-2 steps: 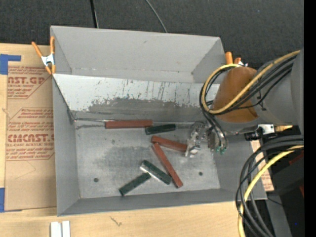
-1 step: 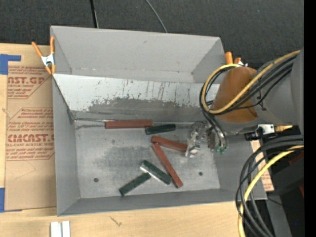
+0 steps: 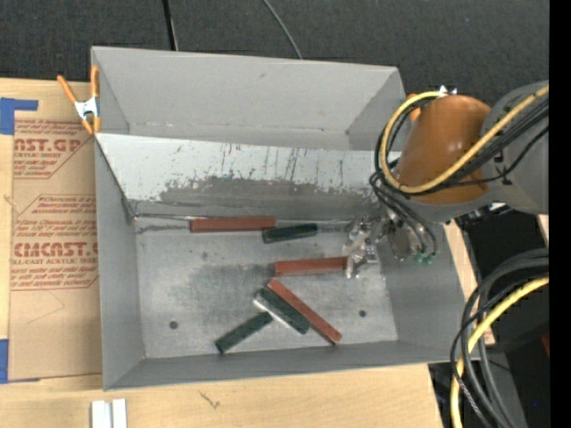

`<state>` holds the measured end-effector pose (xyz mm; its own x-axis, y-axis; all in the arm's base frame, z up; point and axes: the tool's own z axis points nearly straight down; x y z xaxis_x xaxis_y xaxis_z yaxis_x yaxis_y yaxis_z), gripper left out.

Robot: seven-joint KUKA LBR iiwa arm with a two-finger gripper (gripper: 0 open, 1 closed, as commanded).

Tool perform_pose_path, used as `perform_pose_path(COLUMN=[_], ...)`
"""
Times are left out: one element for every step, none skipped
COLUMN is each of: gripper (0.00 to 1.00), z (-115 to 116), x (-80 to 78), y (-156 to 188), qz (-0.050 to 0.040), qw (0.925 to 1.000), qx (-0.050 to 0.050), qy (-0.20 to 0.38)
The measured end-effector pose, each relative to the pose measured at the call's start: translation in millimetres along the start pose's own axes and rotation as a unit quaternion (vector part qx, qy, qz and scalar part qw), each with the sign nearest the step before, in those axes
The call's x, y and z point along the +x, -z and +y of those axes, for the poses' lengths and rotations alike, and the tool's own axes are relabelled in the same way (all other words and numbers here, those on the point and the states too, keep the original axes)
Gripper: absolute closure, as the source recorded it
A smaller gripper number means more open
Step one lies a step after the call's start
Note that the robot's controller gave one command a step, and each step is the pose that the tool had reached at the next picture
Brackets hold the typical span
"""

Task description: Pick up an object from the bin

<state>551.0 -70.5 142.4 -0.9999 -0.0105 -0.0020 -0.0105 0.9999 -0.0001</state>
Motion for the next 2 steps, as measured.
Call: perform_pose_path(gripper=[1.00, 1.00], z=[0, 11], x=[0.0, -3.4], y=[0, 96], qz=[0.0000, -0.0004], qw=[1.0000, 0.9998], qx=[0.000, 0.000], qy=[0.000, -0.018])
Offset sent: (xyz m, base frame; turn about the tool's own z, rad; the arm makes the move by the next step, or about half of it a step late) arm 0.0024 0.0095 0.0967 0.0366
